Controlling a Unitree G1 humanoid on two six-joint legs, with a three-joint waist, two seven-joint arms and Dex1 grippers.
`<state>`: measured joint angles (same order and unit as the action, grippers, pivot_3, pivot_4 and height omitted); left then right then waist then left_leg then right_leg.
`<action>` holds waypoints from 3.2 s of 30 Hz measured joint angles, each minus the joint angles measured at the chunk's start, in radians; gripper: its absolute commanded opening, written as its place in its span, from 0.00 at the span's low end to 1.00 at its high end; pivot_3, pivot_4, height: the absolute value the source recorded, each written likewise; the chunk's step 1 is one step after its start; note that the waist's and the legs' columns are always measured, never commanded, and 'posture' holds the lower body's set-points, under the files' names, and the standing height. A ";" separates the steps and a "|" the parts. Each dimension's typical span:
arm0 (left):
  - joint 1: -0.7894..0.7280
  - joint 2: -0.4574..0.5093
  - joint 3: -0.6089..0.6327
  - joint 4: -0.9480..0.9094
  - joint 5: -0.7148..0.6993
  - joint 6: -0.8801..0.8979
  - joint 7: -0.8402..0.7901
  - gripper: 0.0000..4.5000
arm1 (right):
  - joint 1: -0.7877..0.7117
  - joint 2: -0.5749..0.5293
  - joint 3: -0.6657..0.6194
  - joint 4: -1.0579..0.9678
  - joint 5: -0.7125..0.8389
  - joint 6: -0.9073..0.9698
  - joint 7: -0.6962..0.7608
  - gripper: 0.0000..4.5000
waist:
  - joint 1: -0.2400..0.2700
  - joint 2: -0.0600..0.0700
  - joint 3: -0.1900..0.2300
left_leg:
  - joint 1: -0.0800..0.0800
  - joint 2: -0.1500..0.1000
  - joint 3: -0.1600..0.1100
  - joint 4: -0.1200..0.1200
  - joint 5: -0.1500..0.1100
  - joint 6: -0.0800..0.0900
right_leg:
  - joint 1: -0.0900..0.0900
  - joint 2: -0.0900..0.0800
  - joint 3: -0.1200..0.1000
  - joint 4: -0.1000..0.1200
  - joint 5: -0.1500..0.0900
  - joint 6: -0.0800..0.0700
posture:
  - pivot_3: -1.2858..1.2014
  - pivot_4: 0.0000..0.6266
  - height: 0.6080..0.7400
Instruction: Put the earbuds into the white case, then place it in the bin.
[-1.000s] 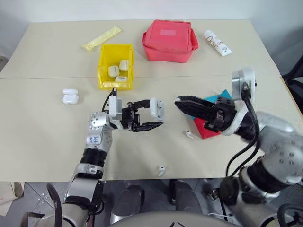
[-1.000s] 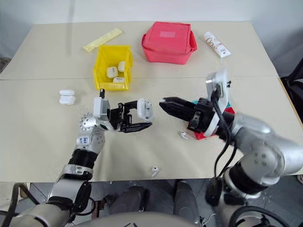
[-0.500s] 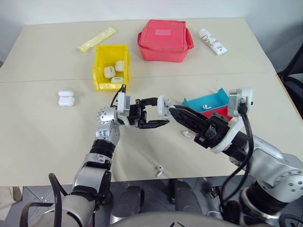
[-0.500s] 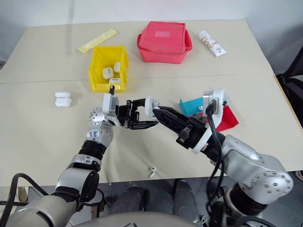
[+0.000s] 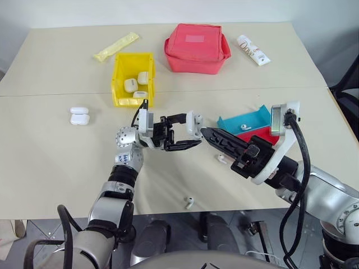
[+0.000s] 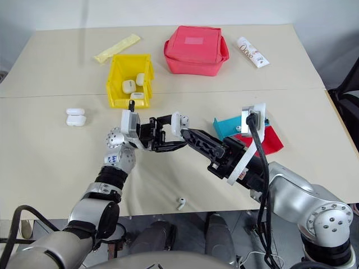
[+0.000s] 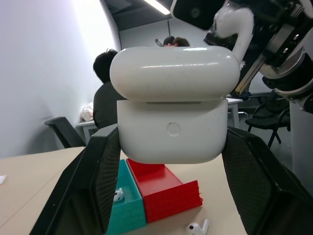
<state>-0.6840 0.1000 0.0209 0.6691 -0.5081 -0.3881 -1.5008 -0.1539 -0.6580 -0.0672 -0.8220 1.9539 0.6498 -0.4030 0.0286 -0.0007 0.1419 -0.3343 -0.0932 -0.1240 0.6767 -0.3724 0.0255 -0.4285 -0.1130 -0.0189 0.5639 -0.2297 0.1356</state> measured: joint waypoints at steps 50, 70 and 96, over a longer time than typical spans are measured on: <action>0.100 0.038 -0.038 -0.190 0.005 0.146 0.008 0.61 | 0.036 -0.022 0.136 0.038 -0.067 -0.081 0.033 0.10 | 0.024 0.000 0.000 | -0.001 0.000 -0.001 0.000 0.000 0.000 | 0.001 0.000 0.000 -0.005 0.001 0.001 | 0.52 0.24 1.00; 0.098 0.037 -0.026 -0.193 0.000 0.146 0.002 0.61 | 0.026 -0.035 0.136 0.050 -0.150 -0.061 0.049 0.43 | 0.025 0.000 0.001 | -0.001 0.000 -0.001 0.000 0.000 0.000 | 0.001 0.000 0.000 -0.006 0.001 0.001 | 0.52 0.24 1.00; 0.097 0.077 -0.021 -0.184 0.005 0.154 0.002 0.61 | 0.041 -0.066 0.095 0.038 -0.203 -0.060 0.126 0.43 | 0.025 0.000 0.001 | -0.001 0.000 -0.001 -0.001 0.000 0.000 | 0.001 0.000 0.000 -0.007 0.001 0.001 | 0.52 0.24 1.00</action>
<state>-0.5865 0.1775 0.0000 0.4848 -0.5035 -0.2341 -1.4991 -0.1129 -0.7241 0.0275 -0.7840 1.7506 0.5903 -0.2772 0.0536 -0.0007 0.1430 -0.3351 -0.0929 -0.1250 0.6760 -0.3726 0.0260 -0.4273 -0.1129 -0.0190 0.5573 -0.2289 0.1369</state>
